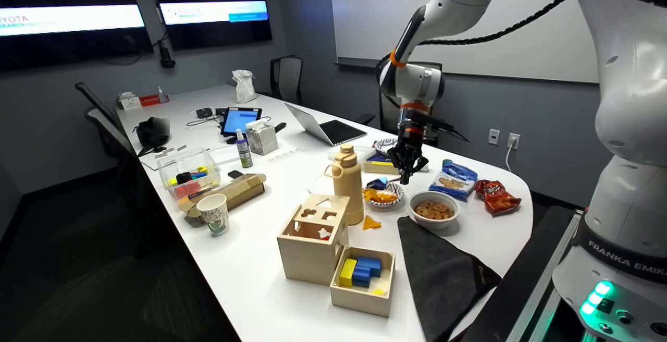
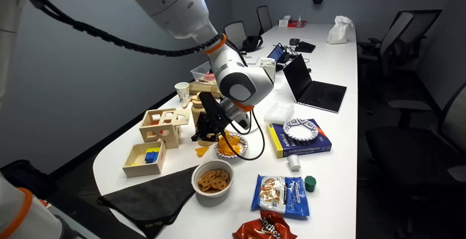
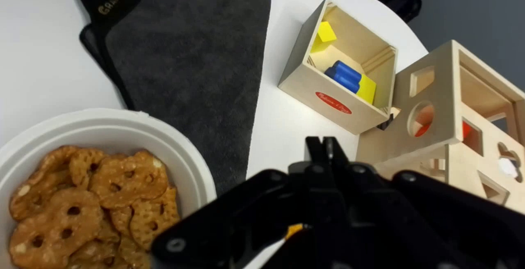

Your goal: Use the silver spatula to stir the bowl

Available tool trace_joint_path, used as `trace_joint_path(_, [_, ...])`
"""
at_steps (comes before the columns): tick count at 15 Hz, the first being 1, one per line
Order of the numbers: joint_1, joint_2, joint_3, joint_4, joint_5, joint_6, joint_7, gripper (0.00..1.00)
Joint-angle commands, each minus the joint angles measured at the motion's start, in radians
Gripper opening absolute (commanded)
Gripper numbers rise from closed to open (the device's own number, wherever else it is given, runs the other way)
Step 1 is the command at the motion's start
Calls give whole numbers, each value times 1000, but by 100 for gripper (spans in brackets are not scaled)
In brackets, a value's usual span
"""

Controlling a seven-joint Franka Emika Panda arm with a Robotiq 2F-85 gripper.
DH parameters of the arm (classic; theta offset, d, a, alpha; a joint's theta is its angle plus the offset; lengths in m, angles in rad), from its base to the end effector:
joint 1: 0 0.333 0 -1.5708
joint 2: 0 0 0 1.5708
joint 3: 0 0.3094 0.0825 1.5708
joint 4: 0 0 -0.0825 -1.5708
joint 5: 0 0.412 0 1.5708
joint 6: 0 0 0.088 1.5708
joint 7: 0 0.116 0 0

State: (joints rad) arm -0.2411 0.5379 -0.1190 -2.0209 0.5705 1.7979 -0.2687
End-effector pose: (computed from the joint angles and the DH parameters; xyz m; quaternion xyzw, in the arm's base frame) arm 0.5039 -0.1404 0.1202 -0.8911 0.2044 0.2722 0.3000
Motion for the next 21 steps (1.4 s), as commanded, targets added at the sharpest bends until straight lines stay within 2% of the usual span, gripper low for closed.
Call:
trace_joint_path(1, [58,37,3,54,-115,-36,199,1])
trace_joint_path(5, [99,46,-14,73,-242,-90,372,1])
trace_joint_path(9, [104,26,-24,64,-307,-98,443,1])
trace_joint_path(12, [94,-7,-11,48,-309,-71,398,1])
trace_joint_path(15, [105,-31,-16,47,-322,-59,417,1])
trace_joint_path(17, [109,-24,-16,61,-338,-44,422,1])
trace_joint_path(21, [74,27,17,114,-293,-82,328,1])
